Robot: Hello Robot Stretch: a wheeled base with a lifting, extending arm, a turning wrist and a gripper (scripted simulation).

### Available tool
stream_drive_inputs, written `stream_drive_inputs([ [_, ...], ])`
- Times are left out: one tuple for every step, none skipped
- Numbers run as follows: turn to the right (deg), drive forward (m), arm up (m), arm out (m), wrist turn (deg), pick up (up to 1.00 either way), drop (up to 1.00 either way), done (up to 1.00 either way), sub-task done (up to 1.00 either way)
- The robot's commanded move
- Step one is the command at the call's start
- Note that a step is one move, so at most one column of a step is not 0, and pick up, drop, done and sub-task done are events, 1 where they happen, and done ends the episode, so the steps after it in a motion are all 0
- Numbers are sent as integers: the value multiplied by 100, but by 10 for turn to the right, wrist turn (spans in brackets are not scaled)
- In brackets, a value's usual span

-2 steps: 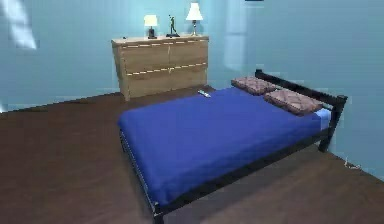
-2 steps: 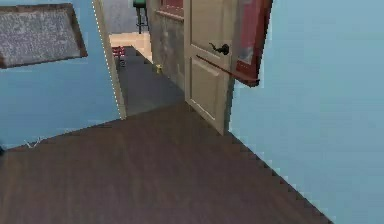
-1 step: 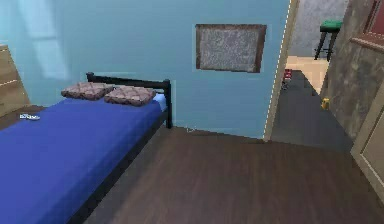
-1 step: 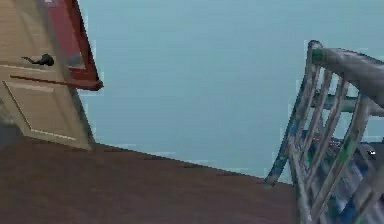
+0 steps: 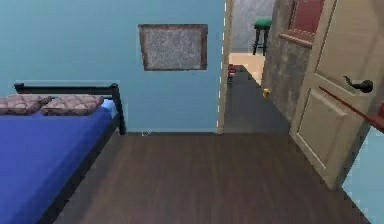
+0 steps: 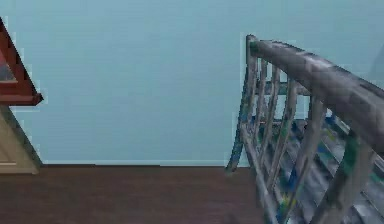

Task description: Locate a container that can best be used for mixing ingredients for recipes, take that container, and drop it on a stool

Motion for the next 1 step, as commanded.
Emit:
stream_drive_inputs([
  [0, 15, 0, 0, 0, 0, 0, 0, 0],
])
